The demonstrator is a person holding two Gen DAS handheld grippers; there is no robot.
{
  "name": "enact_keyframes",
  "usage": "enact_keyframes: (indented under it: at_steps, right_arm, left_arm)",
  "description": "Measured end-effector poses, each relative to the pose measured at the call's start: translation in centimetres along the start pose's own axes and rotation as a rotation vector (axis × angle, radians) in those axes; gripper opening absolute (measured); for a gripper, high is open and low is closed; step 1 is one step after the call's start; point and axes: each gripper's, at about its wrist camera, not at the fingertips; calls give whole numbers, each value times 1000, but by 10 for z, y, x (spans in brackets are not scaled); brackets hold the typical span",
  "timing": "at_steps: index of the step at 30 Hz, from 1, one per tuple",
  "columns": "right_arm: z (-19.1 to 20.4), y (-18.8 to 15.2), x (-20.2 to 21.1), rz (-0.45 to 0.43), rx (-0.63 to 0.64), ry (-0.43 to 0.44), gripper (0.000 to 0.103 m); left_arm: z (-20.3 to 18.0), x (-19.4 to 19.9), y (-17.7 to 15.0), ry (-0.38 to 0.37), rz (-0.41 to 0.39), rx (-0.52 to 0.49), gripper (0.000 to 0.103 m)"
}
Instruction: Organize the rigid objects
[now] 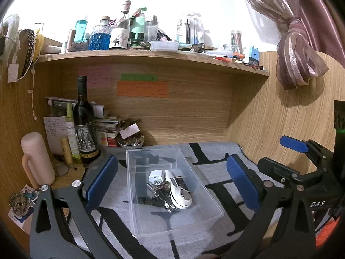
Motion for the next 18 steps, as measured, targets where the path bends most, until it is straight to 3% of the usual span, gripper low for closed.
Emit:
enact_keyframes:
  at_steps: [18]
  right_arm:
    - [1, 1, 2, -7, 5, -2, 103]
  left_arm:
    - [1, -4, -1, -7, 9, 11, 102]
Point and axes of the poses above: each gripper's, at about its wrist camera, not at the fingertips, and x roughly against the way its jaws point, z to its left, y to its top, and after that the axes turned 4 degrees about z, right-handed
